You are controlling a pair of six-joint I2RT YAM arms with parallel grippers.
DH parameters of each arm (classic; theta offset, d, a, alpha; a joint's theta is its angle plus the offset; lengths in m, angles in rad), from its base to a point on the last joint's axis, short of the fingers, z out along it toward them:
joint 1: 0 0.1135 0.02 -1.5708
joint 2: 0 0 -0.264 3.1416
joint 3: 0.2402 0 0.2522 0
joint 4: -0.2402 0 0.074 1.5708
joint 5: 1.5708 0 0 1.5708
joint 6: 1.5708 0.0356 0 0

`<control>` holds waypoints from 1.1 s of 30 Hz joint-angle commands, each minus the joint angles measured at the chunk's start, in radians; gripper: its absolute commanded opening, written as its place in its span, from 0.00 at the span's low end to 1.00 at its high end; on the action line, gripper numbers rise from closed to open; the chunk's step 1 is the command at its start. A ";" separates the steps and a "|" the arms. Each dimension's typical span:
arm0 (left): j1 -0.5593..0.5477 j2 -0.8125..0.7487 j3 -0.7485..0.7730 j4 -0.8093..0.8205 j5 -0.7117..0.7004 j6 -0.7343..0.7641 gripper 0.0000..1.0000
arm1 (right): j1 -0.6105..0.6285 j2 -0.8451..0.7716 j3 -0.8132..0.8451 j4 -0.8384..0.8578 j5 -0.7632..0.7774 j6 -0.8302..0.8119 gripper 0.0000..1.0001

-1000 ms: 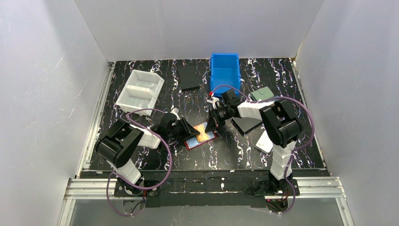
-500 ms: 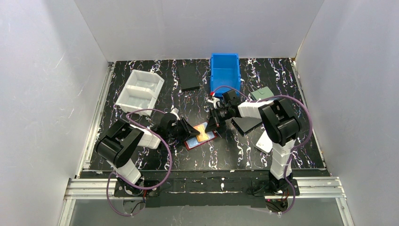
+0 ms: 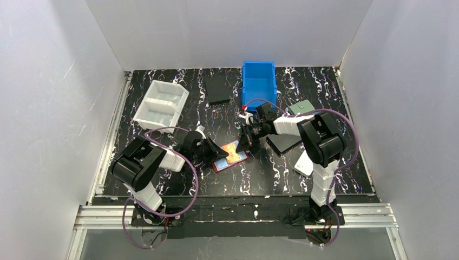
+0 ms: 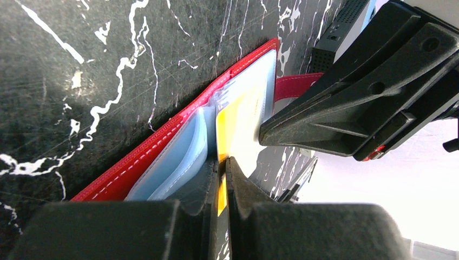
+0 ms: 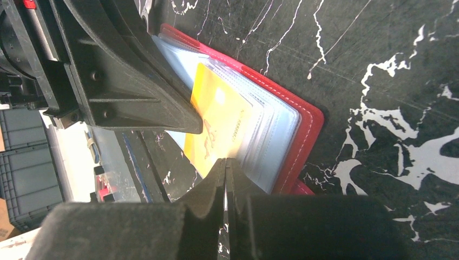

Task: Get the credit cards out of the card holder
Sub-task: Remove the credit card from the card holder.

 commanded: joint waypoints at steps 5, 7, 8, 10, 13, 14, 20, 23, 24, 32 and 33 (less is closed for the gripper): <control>0.001 -0.007 -0.054 -0.006 0.031 0.017 0.00 | 0.033 0.097 -0.010 -0.100 0.324 -0.098 0.11; 0.009 -0.022 -0.073 -0.002 0.043 0.022 0.00 | 0.031 0.104 -0.007 -0.108 0.346 -0.103 0.11; 0.014 -0.029 -0.077 0.001 0.050 0.024 0.00 | 0.031 0.105 -0.007 -0.112 0.354 -0.105 0.11; 0.021 -0.043 -0.093 0.007 0.061 0.031 0.00 | 0.029 0.107 -0.005 -0.116 0.365 -0.107 0.11; 0.030 -0.056 -0.104 0.014 0.079 0.040 0.00 | 0.029 0.109 -0.005 -0.118 0.370 -0.108 0.12; 0.032 -0.057 -0.105 0.016 0.086 0.042 0.00 | 0.029 0.109 -0.005 -0.118 0.371 -0.108 0.12; 0.040 -0.047 -0.103 0.044 0.134 0.046 0.00 | 0.029 0.112 -0.004 -0.121 0.369 -0.112 0.15; 0.041 -0.030 -0.095 0.059 0.154 0.042 0.04 | 0.029 0.113 -0.004 -0.121 0.364 -0.112 0.16; 0.041 -0.023 -0.093 0.062 0.159 0.041 0.05 | 0.029 0.113 -0.004 -0.122 0.362 -0.112 0.16; 0.041 -0.001 -0.087 0.087 0.180 0.029 0.10 | 0.029 0.117 -0.004 -0.124 0.360 -0.111 0.17; 0.041 -0.002 -0.088 0.087 0.181 0.028 0.12 | 0.029 0.118 -0.004 -0.124 0.360 -0.112 0.17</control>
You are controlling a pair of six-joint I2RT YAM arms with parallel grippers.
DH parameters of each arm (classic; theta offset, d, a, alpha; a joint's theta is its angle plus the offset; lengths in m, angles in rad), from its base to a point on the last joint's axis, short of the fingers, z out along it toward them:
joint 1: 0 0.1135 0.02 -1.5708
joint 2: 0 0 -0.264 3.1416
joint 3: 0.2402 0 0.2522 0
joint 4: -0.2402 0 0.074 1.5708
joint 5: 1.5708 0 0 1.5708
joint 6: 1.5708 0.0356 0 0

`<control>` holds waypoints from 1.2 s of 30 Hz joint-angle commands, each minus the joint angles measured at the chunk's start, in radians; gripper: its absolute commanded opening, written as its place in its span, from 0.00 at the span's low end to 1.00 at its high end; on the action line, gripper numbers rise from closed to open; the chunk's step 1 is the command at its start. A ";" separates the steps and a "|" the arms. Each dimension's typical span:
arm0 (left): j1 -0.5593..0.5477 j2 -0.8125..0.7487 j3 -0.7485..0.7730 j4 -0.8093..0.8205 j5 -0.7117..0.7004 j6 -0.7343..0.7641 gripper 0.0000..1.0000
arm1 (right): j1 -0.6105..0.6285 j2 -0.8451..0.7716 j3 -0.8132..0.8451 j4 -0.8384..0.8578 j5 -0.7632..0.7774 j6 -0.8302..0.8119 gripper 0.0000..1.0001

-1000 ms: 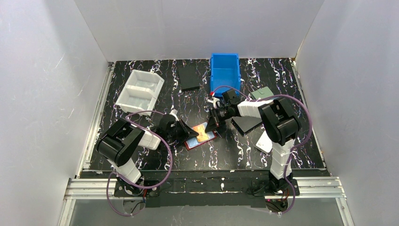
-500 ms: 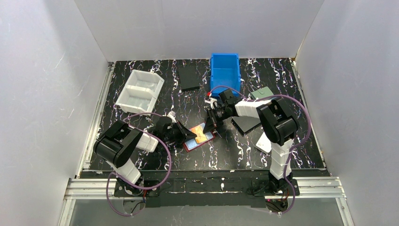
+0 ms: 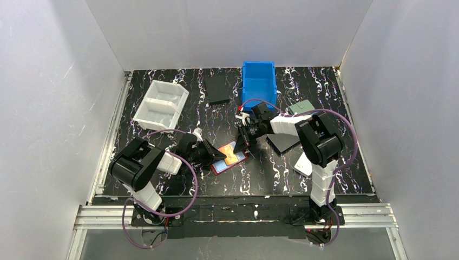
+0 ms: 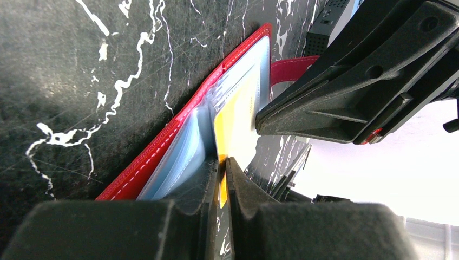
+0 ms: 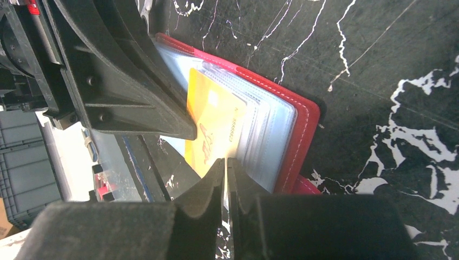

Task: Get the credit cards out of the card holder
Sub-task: Remove the credit card from the card holder.

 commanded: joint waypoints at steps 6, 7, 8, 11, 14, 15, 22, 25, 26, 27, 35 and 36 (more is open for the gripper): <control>-0.006 0.003 -0.019 -0.010 0.086 0.011 0.13 | 0.002 0.112 -0.042 -0.072 0.322 -0.111 0.18; -0.004 0.002 -0.020 -0.009 0.086 0.011 0.13 | 0.002 0.113 -0.042 -0.072 0.323 -0.112 0.18; -0.003 0.000 -0.022 -0.009 0.087 0.011 0.13 | 0.002 0.113 -0.042 -0.072 0.323 -0.111 0.18; -0.001 -0.001 -0.026 -0.009 0.085 0.010 0.09 | 0.002 0.114 -0.042 -0.072 0.324 -0.112 0.19; 0.000 0.004 -0.029 -0.007 0.088 0.008 0.00 | 0.002 0.116 -0.042 -0.072 0.328 -0.112 0.19; 0.001 0.003 -0.032 -0.005 0.088 0.007 0.00 | 0.002 0.116 -0.042 -0.072 0.330 -0.113 0.19; 0.018 -0.035 -0.077 -0.001 0.087 0.006 0.00 | 0.000 0.119 -0.039 -0.075 0.343 -0.117 0.19; 0.024 -0.055 -0.106 -0.001 0.087 0.009 0.00 | 0.000 0.118 -0.039 -0.075 0.348 -0.118 0.20; 0.025 -0.061 -0.115 -0.001 0.088 0.009 0.00 | 0.000 0.119 -0.039 -0.075 0.349 -0.118 0.20; 0.025 -0.068 -0.122 -0.001 0.088 0.010 0.00 | 0.000 0.119 -0.039 -0.075 0.350 -0.118 0.21; 0.034 -0.229 -0.185 -0.023 0.088 0.024 0.00 | -0.001 0.070 -0.025 -0.076 0.251 -0.159 0.25; 0.034 -0.266 -0.189 -0.041 0.086 0.031 0.00 | -0.001 0.057 -0.017 -0.087 0.219 -0.183 0.26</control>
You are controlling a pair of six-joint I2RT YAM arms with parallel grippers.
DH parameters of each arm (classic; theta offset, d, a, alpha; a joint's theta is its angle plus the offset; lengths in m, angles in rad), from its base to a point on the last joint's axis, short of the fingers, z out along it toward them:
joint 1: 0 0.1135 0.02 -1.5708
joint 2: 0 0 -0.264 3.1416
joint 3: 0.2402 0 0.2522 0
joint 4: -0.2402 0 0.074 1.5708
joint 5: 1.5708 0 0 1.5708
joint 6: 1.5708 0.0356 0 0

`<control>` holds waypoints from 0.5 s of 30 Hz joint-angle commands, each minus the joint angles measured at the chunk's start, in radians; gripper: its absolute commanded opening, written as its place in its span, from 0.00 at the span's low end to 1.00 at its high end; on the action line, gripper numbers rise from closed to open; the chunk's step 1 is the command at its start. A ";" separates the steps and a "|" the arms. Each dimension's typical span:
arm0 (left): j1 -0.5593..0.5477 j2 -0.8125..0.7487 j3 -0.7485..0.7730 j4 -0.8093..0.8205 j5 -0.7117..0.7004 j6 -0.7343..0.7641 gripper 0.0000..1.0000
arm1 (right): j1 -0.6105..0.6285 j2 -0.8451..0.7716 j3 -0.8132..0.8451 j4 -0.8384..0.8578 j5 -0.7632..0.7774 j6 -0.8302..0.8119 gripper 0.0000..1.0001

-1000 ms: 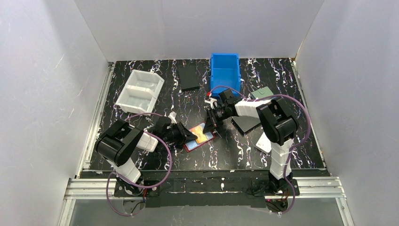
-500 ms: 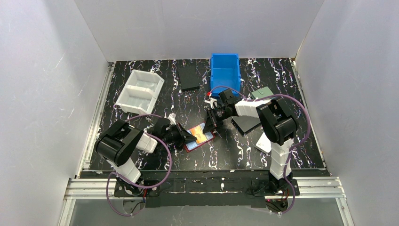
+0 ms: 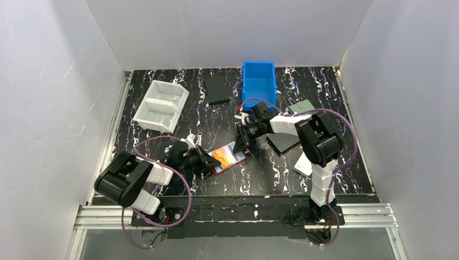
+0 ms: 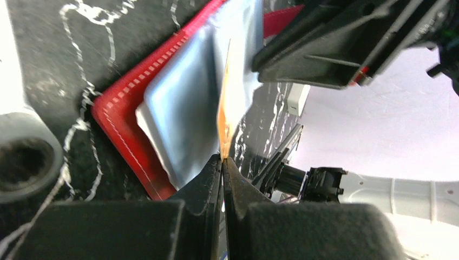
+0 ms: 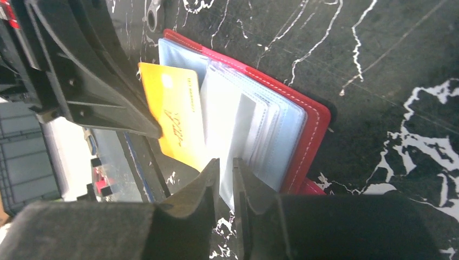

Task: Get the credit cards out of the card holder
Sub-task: Remove the credit card from the card holder.

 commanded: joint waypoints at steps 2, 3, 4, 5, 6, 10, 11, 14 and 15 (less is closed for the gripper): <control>0.000 -0.186 -0.040 -0.130 0.019 0.058 0.00 | -0.001 0.021 -0.012 -0.101 0.185 -0.233 0.29; 0.000 -0.226 -0.041 -0.162 0.013 0.069 0.00 | -0.001 0.002 -0.002 -0.120 0.171 -0.271 0.30; 0.000 -0.266 -0.044 -0.188 0.007 0.078 0.00 | -0.002 -0.017 0.005 -0.136 0.157 -0.302 0.31; 0.000 -0.303 -0.046 -0.213 0.001 0.087 0.00 | -0.002 -0.037 0.006 -0.144 0.143 -0.321 0.33; 0.000 -0.339 -0.046 -0.232 -0.002 0.097 0.00 | -0.002 -0.060 0.007 -0.153 0.123 -0.348 0.34; 0.000 -0.444 -0.032 -0.285 0.011 0.156 0.00 | -0.002 -0.148 0.016 -0.196 0.046 -0.440 0.38; 0.000 -0.462 -0.026 -0.291 0.015 0.168 0.00 | -0.002 -0.178 0.018 -0.209 0.034 -0.461 0.39; 0.000 -0.505 -0.008 -0.295 0.026 0.208 0.00 | -0.002 -0.256 0.012 -0.231 -0.007 -0.536 0.45; -0.001 -0.521 -0.002 -0.296 0.025 0.218 0.00 | -0.003 -0.281 0.009 -0.235 -0.022 -0.554 0.48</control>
